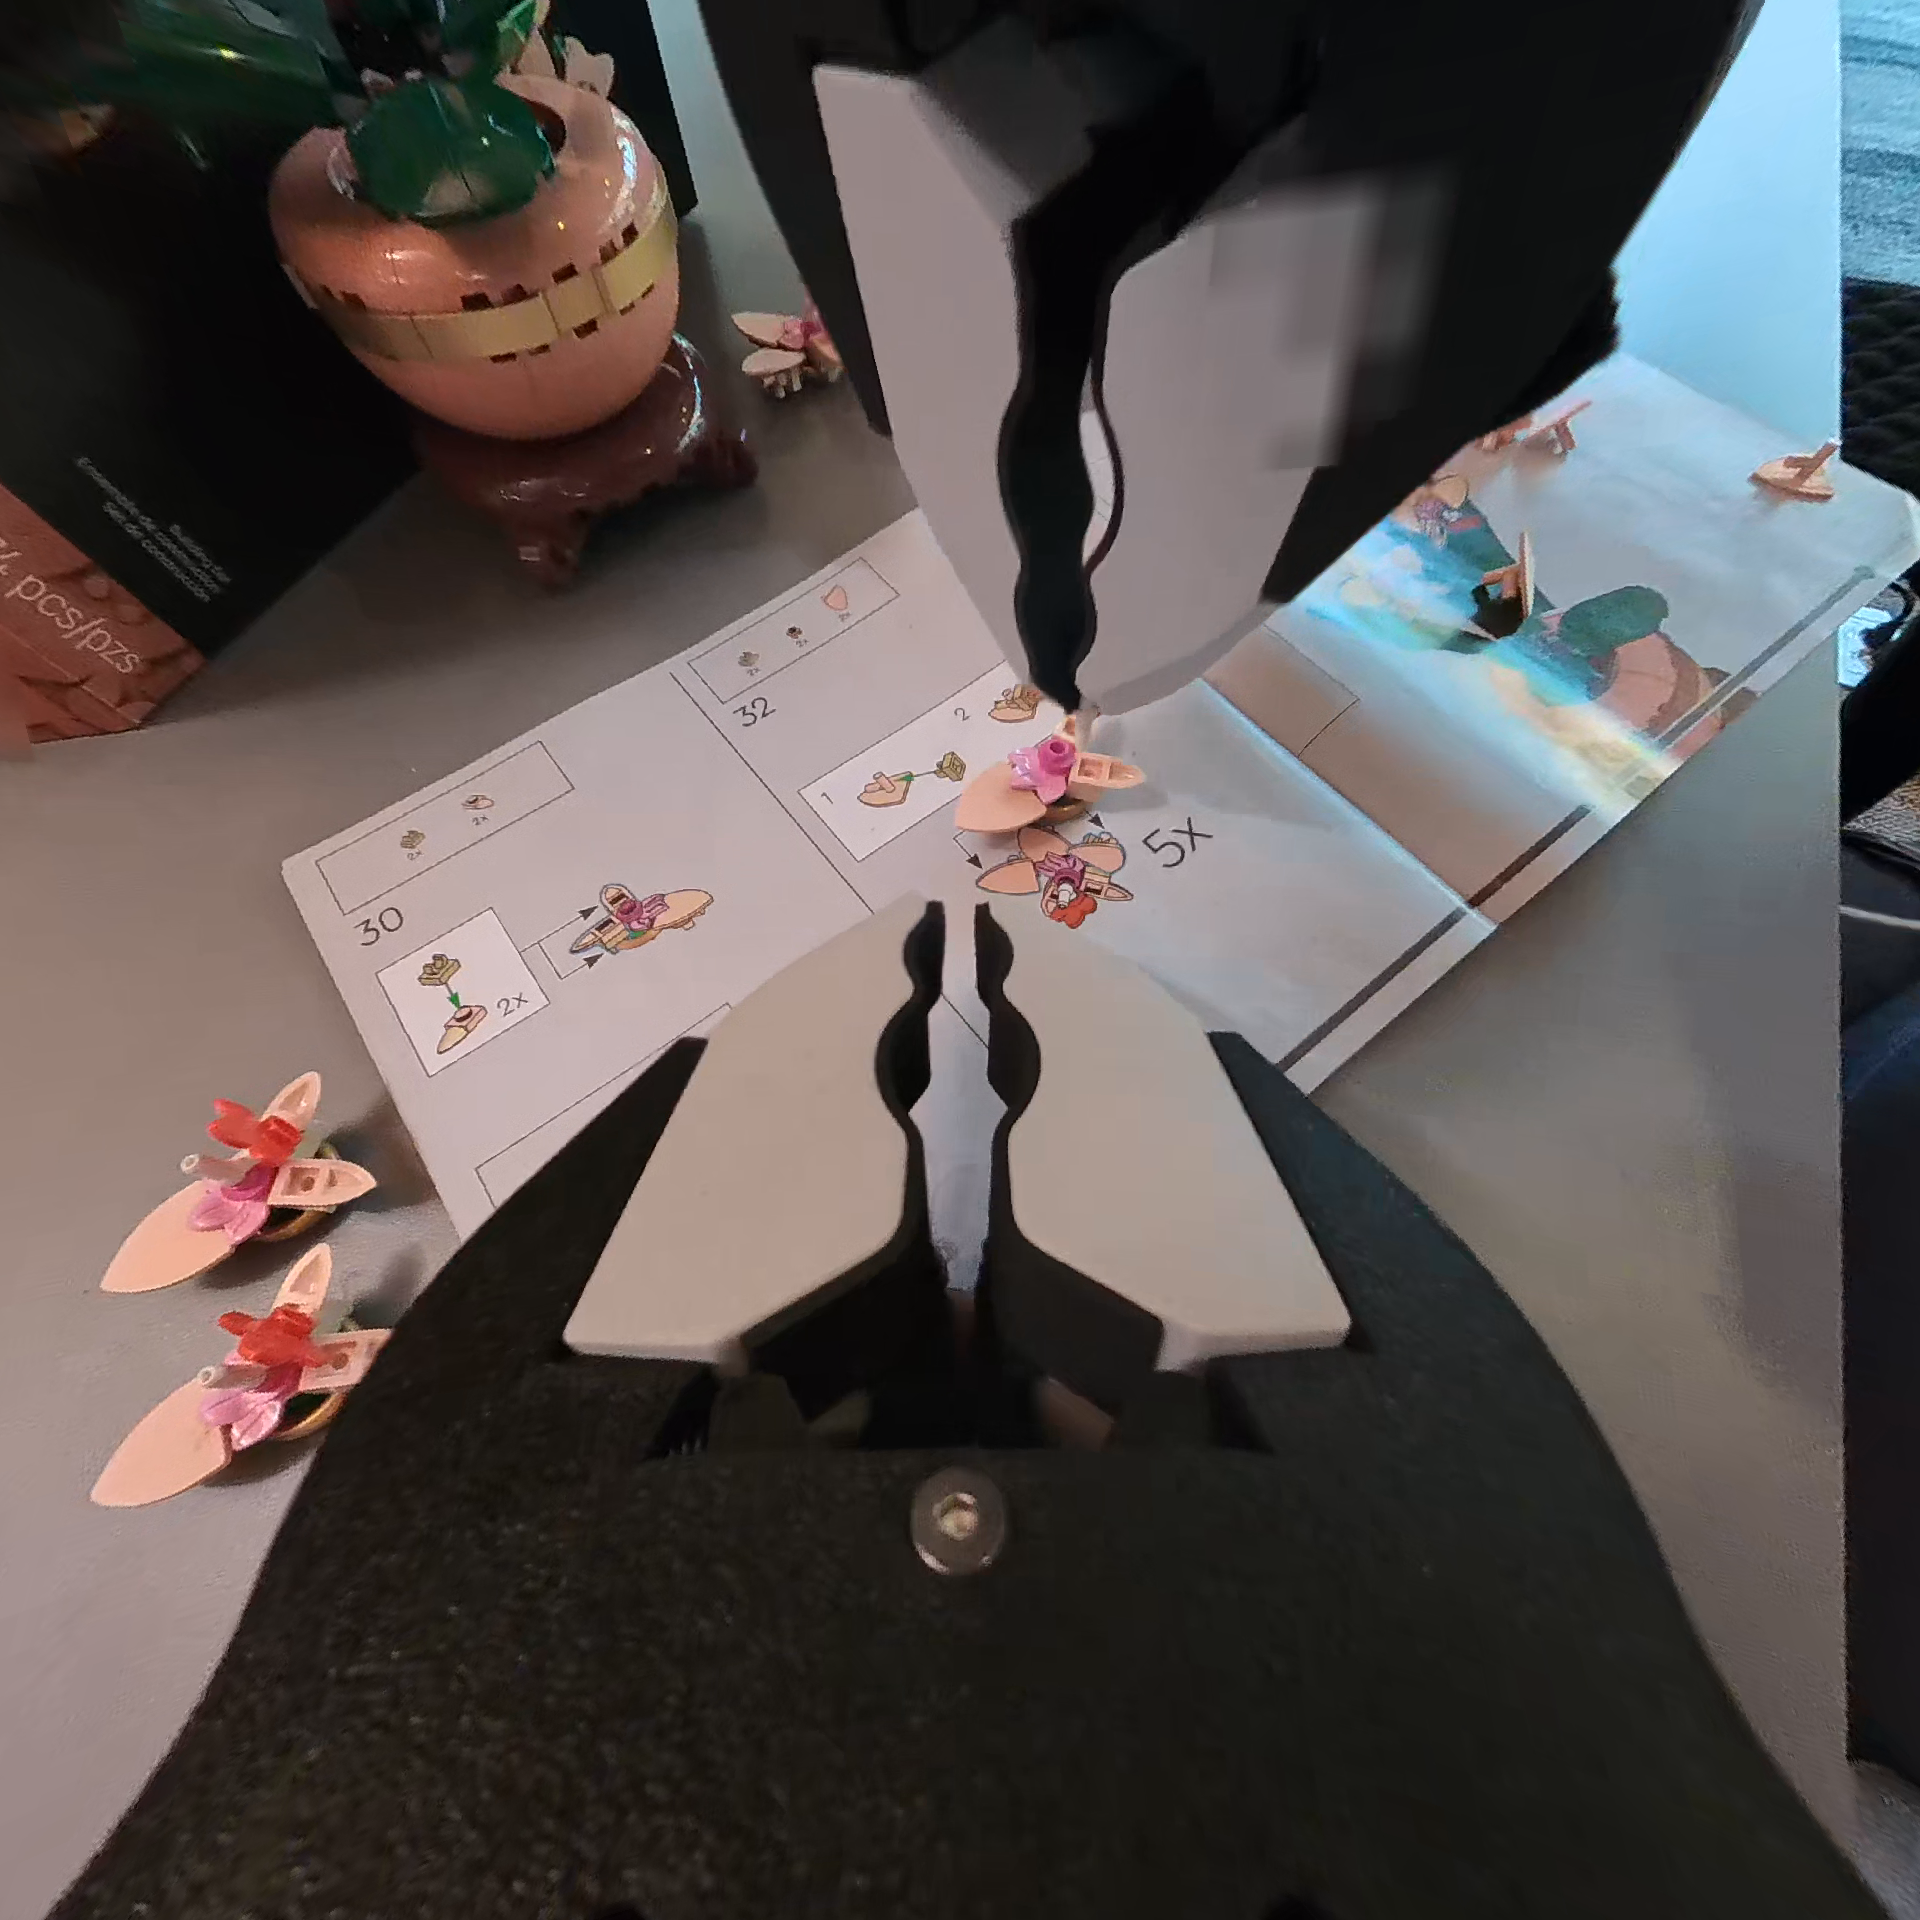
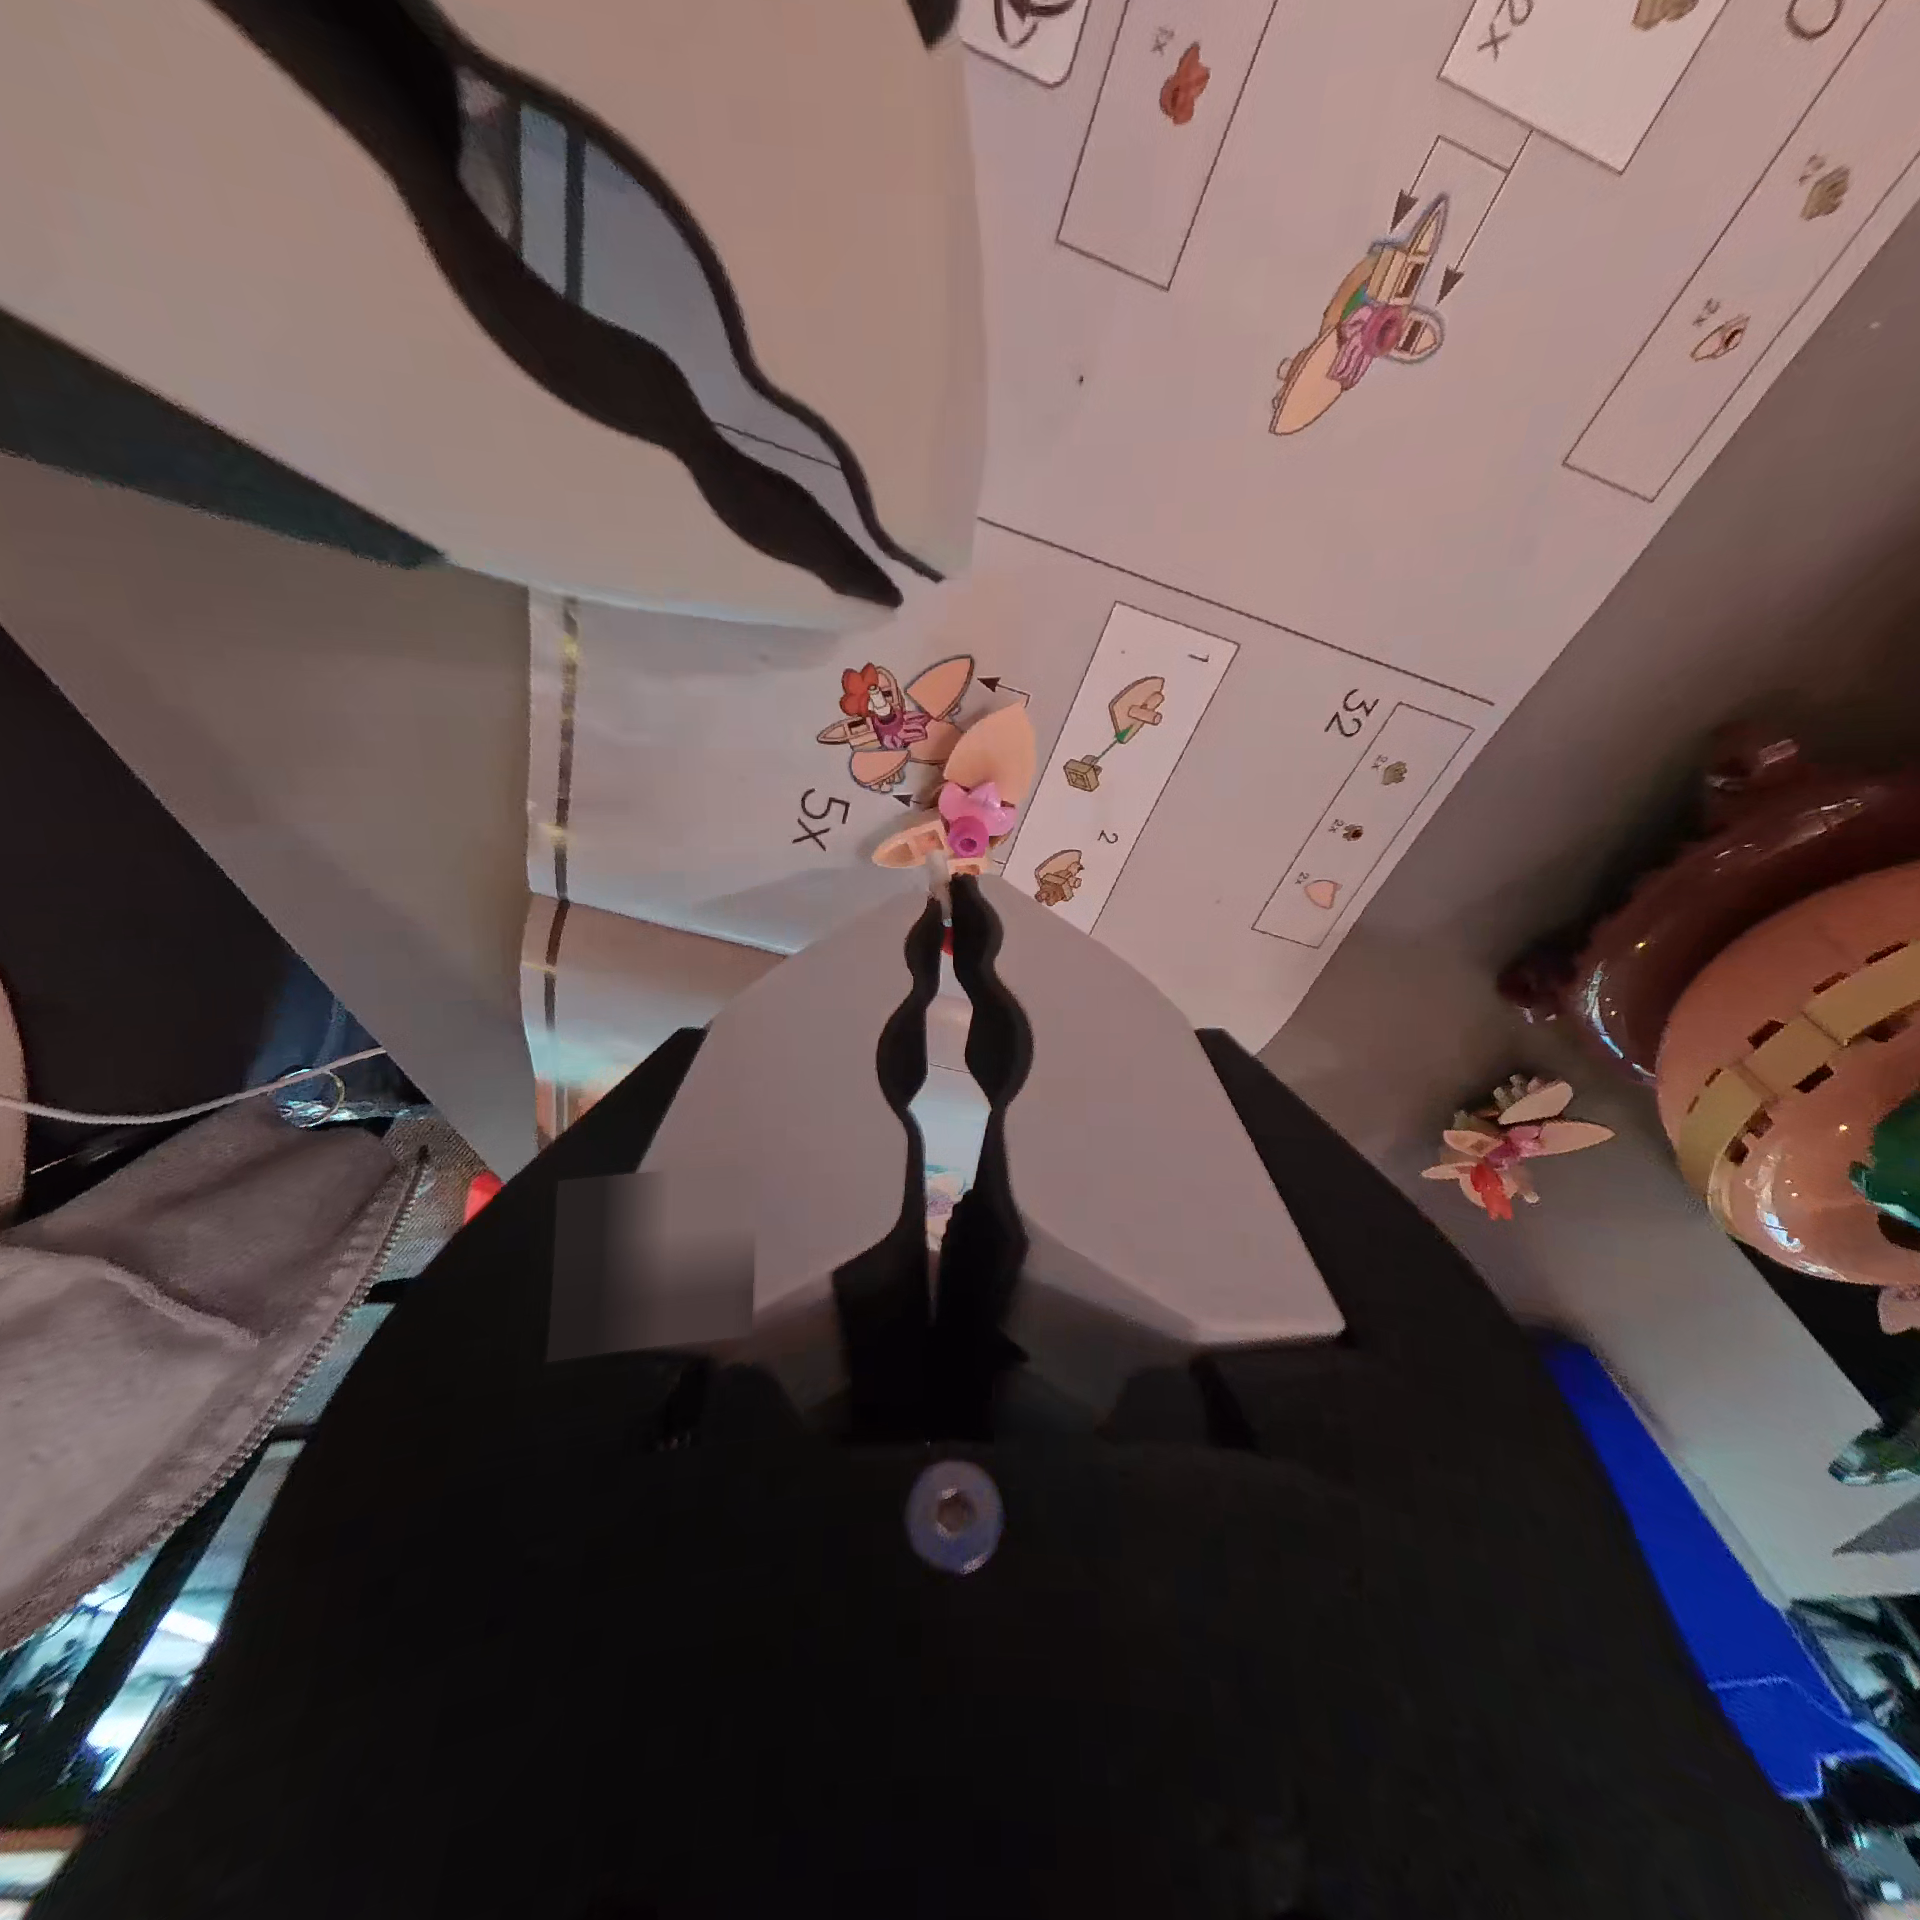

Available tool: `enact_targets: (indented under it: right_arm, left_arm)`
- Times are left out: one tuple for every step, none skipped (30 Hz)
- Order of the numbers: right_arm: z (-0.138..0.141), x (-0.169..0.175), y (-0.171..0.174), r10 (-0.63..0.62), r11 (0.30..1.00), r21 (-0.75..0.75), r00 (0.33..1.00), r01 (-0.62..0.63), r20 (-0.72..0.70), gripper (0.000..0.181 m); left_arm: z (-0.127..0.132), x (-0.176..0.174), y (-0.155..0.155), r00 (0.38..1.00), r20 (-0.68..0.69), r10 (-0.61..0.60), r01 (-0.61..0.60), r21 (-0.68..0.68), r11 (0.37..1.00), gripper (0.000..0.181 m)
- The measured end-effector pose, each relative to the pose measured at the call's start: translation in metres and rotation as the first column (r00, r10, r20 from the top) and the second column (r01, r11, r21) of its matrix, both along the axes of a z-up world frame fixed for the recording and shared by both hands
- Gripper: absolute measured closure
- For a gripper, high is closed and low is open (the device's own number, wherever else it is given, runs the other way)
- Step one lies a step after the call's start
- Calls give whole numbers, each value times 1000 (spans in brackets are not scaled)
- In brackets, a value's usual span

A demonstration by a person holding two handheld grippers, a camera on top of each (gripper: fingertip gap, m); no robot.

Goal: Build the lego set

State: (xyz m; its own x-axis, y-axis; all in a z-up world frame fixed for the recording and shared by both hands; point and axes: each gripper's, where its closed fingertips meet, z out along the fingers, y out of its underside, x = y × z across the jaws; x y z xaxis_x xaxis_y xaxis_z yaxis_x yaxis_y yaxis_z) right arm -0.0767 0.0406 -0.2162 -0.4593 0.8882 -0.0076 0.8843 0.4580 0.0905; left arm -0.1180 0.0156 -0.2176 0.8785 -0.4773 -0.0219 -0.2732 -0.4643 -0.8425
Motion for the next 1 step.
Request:
enact_targets:
  right_arm:
    - [-1,0,1,-7,1000,13,1000,7,18,179]
  left_arm:
    - [0,0,0,1000,5,0,0,2,1000,176]
